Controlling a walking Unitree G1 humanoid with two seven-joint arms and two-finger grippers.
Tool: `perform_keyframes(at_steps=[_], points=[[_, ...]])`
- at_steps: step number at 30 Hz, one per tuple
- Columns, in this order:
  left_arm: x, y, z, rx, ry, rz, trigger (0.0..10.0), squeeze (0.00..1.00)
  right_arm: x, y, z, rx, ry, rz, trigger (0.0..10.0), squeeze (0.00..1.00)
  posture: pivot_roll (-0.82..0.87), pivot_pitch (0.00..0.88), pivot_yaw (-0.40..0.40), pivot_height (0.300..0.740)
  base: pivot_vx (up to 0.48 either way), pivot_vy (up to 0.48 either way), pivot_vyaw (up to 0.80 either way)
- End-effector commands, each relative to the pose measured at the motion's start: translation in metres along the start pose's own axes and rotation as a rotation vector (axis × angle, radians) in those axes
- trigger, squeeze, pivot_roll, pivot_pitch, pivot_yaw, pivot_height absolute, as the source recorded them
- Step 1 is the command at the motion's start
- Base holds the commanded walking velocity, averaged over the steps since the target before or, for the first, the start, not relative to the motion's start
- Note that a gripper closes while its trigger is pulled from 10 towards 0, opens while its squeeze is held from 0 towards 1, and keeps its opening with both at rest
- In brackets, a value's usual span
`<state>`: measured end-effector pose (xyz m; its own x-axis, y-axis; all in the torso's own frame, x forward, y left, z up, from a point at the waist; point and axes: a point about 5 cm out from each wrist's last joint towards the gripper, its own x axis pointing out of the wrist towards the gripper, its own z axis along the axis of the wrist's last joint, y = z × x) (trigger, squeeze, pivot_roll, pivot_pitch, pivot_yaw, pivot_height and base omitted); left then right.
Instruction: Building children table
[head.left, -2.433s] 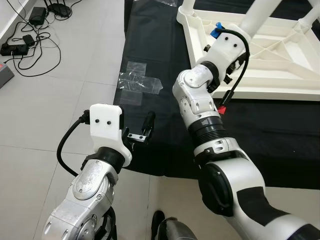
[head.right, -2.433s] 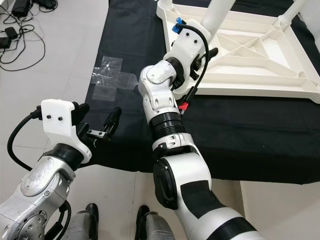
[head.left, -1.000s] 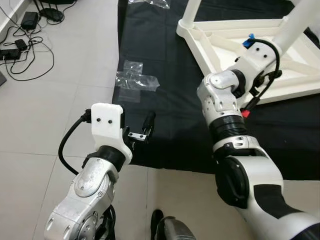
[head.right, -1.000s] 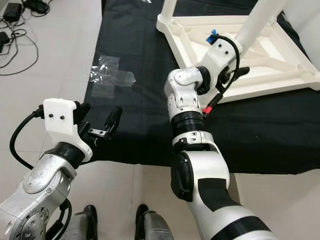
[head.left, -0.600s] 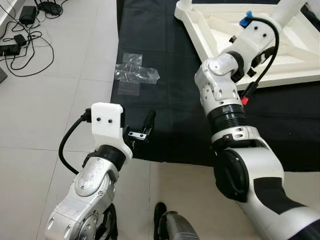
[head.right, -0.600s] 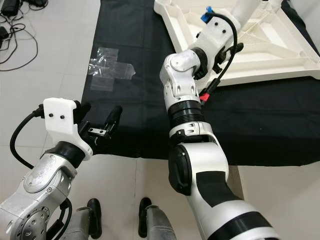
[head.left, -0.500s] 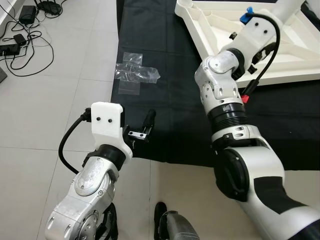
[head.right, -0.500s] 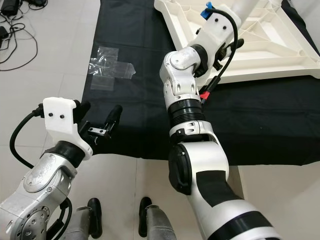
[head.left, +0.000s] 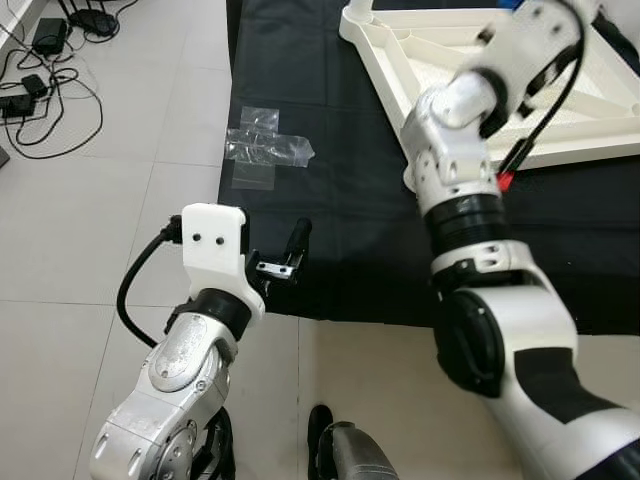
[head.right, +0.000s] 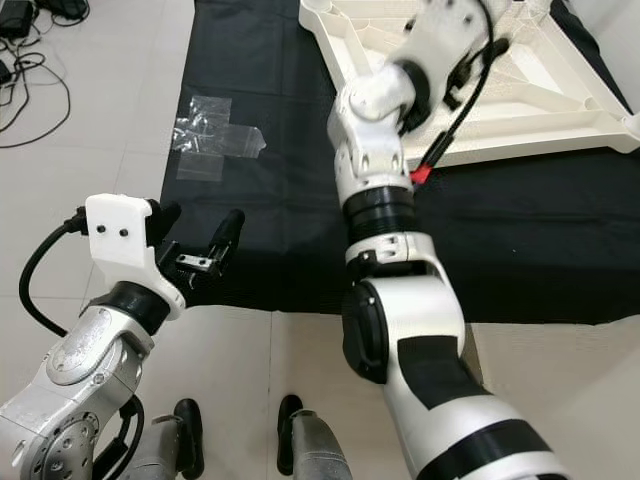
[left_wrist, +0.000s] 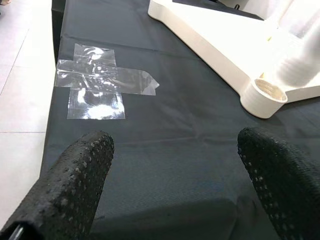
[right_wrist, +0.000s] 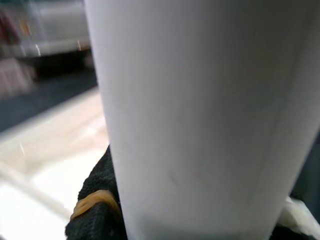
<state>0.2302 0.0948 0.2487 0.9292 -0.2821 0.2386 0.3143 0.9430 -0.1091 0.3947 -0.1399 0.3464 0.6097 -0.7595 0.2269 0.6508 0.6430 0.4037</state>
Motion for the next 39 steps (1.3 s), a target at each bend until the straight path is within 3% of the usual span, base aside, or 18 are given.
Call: perform_keyframes(at_steps=[1, 4, 5, 6, 7, 8, 9, 10, 11, 12, 13, 14, 16, 23, 26, 31, 32, 39], points=[[-0.002, 0.000, -0.001, 0.004, 0.007, -0.002, 10.0, 0.00, 0.001, -0.005, -0.013, -0.018, 0.060, -0.017, 10.0, 0.00, 0.04, 0.367, -0.165, 0.740, 0.000, 0.000, 0.00], [-0.002, 0.000, -0.001, 0.004, 0.006, -0.002, 10.0, 0.00, 0.000, -0.005, -0.019, -0.041, 0.076, -0.002, 10.0, 0.00, 0.04, 0.367, -0.165, 0.740, 0.000, 0.000, 0.00], [-0.002, -0.001, -0.001, 0.003, 0.006, -0.002, 10.0, 0.00, -0.002, -0.004, -0.028, -0.057, 0.110, 0.040, 10.0, 0.00, 0.04, 0.369, -0.166, 0.740, 0.000, 0.000, 0.00], [-0.002, -0.001, -0.001, 0.003, 0.004, -0.003, 10.0, 0.00, -0.005, 0.002, -0.034, -0.028, 0.146, 0.168, 10.0, 0.00, 0.05, 0.369, -0.169, 0.740, 0.000, 0.000, 0.00], [-0.002, -0.001, -0.001, 0.003, 0.004, -0.003, 10.0, 0.00, -0.005, 0.002, -0.034, -0.028, 0.146, 0.168, 10.0, 0.00, 0.05, 0.369, -0.169, 0.740, 0.000, 0.000, 0.00], [-0.002, -0.002, 0.000, 0.002, 0.003, -0.002, 10.0, 0.00, -0.007, 0.008, -0.035, 0.026, 0.166, 0.285, 10.0, 0.00, 0.05, 0.367, -0.171, 0.740, 0.000, 0.000, 0.00], [-0.002, -0.002, 0.000, 0.002, 0.003, -0.002, 10.0, 0.00, -0.007, 0.008, -0.035, 0.026, 0.166, 0.285, 10.0, 0.00, 0.05, 0.367, -0.171, 0.740, 0.000, 0.000, 0.00], [-0.002, -0.001, 0.000, 0.002, 0.002, -0.001, 10.0, 0.00, -0.012, 0.019, -0.024, 0.127, 0.143, 0.473, 10.0, 0.00, 0.05, 0.367, -0.171, 0.740, 0.000, 0.000, 0.00], [-0.002, -0.001, 0.000, 0.001, 0.001, 0.001, 10.0, 0.00, -0.015, 0.025, -0.010, 0.181, 0.073, 0.580, 10.0, 0.00, 0.05, 0.365, -0.168, 0.740, 0.000, 0.000, 0.00], [-0.002, -0.001, 0.000, 0.001, 0.001, 0.001, 10.0, 0.00, -0.015, 0.025, -0.010, 0.181, 0.073, 0.580, 10.0, 0.00, 0.05, 0.365, -0.168, 0.740, 0.000, 0.000, 0.00], [-0.001, 0.001, -0.001, 0.003, 0.000, 0.004, 10.0, 0.00, -0.026, 0.037, 0.012, 0.403, 0.097, 0.797, 10.0, 0.00, 0.04, 0.354, -0.166, 0.740, 0.000, 0.000, 0.00], [0.001, 0.001, 0.000, 0.006, -0.004, 0.003, 10.0, 0.00, -0.031, 0.042, 0.017, 0.467, 0.132, 0.903, 10.0, 0.00, 0.04, 0.346, -0.166, 0.740, 0.000, 0.000, 0.00], [0.002, 0.002, 0.000, 0.009, -0.006, 0.002, 10.0, 0.00, -0.036, 0.045, 0.020, 0.506, 0.158, 0.978, 10.0, 0.00, 0.04, 0.343, -0.166, 0.740, 0.000, 0.000, 0.00], [0.012, 0.016, 0.006, 0.087, -0.016, -0.012, 10.0, 0.00, -0.035, 0.035, 0.015, 0.515, 0.208, 1.139, 10.0, 0.00, 0.04, 0.312, -0.157, 0.740, 0.000, 0.000, 0.00], [0.021, 0.026, 0.012, 0.153, -0.012, -0.021, 10.0, 0.00, -0.046, 0.033, 0.004, 0.506, 0.263, 1.250, 10.0, 0.00, 0.04, 0.298, -0.148, 0.740, 0.000, 0.000, 0.00], [0.029, 0.033, 0.020, 0.202, -0.022, -0.024, 10.0, 0.02, -0.057, 0.030, -0.007, 0.468, 0.279, 1.326, 10.0, 0.00, 0.05, 0.289, -0.141, 0.740, 0.000, 0.000, 0.00], [0.035, 0.037, 0.025, 0.204, -0.032, -0.033, 10.0, 1.00, -0.065, 0.027, -0.012, 0.456, 0.288, 1.371, 10.0, 0.00, 0.05, 0.282, -0.139, 0.740, 0.000, 0.000, 0.00], [0.056, 0.043, 0.024, 0.196, 0.004, -0.115, 10.0, 1.00, -0.093, 0.023, -0.018, 0.480, 0.361, 1.484, 10.0, 0.00, 0.05, 0.276, -0.134, 0.740, 0.000, 0.000, 0.00]])
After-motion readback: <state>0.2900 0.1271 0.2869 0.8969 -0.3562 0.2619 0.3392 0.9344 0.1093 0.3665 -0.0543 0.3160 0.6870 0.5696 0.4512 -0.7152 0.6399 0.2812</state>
